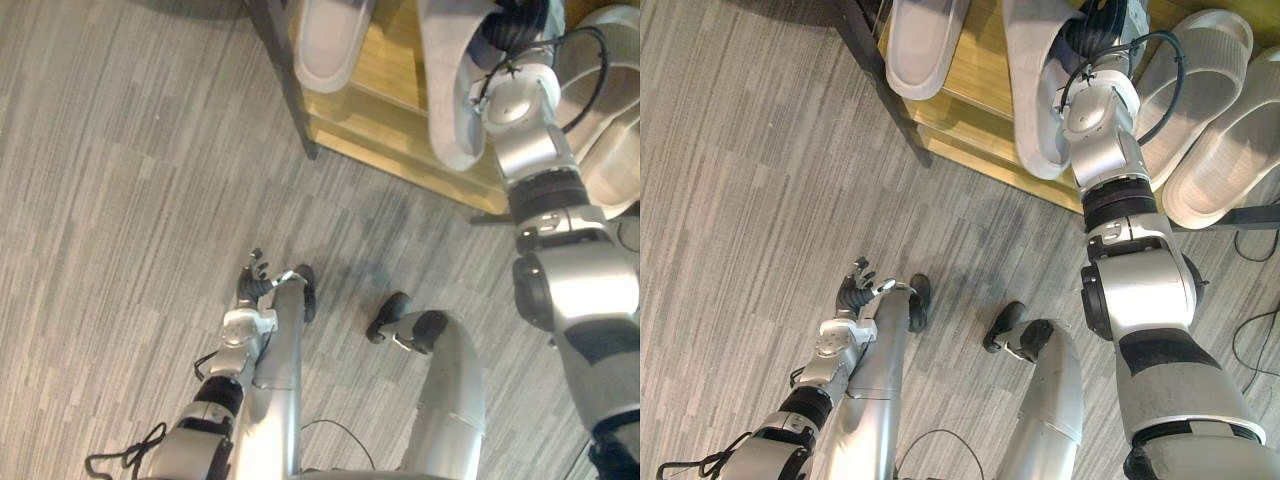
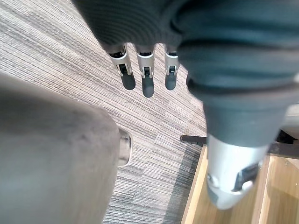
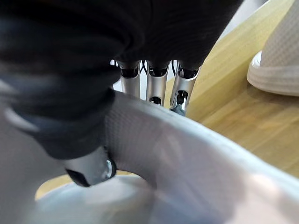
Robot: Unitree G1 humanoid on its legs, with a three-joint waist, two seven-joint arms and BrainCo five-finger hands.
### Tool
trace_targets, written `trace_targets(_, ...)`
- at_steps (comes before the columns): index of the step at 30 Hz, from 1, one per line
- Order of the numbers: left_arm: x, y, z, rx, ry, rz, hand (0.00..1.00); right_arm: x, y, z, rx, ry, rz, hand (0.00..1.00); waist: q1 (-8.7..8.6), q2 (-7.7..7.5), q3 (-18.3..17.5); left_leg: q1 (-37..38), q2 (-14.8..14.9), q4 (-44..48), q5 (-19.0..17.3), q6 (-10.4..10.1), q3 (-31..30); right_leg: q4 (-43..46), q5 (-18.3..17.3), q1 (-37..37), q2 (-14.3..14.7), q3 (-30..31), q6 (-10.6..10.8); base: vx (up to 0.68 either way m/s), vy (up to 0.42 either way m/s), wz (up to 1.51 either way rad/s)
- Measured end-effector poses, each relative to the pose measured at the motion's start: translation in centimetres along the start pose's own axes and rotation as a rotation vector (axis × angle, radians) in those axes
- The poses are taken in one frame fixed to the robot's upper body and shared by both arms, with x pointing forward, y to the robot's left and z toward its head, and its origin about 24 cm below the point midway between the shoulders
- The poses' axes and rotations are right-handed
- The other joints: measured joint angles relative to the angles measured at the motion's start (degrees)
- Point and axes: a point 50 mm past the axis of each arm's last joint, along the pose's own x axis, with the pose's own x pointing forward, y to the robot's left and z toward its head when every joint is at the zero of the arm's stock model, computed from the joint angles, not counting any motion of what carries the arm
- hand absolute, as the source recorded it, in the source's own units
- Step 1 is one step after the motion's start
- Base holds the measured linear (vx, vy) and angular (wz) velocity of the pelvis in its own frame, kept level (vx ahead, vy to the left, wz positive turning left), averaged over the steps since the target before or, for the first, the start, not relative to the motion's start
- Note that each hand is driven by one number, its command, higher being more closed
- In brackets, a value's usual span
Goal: Organize the slippers on the shoe rack
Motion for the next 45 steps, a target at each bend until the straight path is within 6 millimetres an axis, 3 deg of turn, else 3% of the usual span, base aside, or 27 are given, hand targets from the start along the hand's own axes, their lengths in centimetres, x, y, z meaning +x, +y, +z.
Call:
trace_targets(19,0.0,-0.1,0.0,-0.023,0.005,0.014,0.00,0.7,-2.1,-1.1,0.140,0.113,-0.141,0.00,0.34,0.01,-0.9,-1.2,0.1,-2.9,2.4,-1.0,-0.5,-1.4,0.8,-1.3,0.2,-1.6,-1.6,0.02,0.025,0.02)
trace_targets(29,0.0,0.2,-0.1,-0.020,0.007,0.019,0.00,0.6,-1.8,-1.1,0.256,0.151,-0.137,0.00,0.32,0.03,-0.9,-1.2,0.8,-2.9,2.5,-1.1,-0.5,-1.6,1.0,-1.3,0.9,-1.6,-2.0,0.03,0.040,-0.03)
trace_targets(36,0.0,0.5,-0.3,-0.012,0.018,0.026,0.00,-1.2,0.0,-0.5,0.331,0.111,-0.122,0.00,0.25,0.01,-0.9,-0.4,1.5,-4.0,2.9,-1.3,-0.1,-2.8,1.4,-1.2,1.8,-1.4,-2.6,0.02,0.026,-0.05)
trace_targets(39,-0.1,0.8,-0.7,-0.002,0.040,0.034,0.00,-2.4,0.5,-0.2,0.363,0.072,-0.129,0.00,-0.07,-0.02,-0.9,0.8,1.9,-4.8,2.9,-1.5,0.2,-3.4,1.5,-0.4,2.3,-1.2,-2.7,0.04,0.067,-0.07)
trace_targets(40,-0.4,1.3,-1.3,0.009,0.066,0.043,0.00,-4.5,1.1,0.0,0.422,0.036,-0.138,0.00,-0.68,-0.09,-1.0,2.0,2.4,-5.5,3.1,-1.7,0.6,-4.0,1.7,0.5,2.6,-1.1,-2.9,0.04,0.159,-0.07)
trace_targets(45,-0.6,1.6,-1.5,0.010,0.074,0.049,0.00,-5.9,1.9,0.3,0.468,0.036,-0.126,0.00,-0.95,-0.12,-1.0,2.7,2.7,-6.7,3.5,-1.8,0.5,-5.4,2.2,1.3,3.3,-1.4,-2.7,0.02,0.072,-0.02)
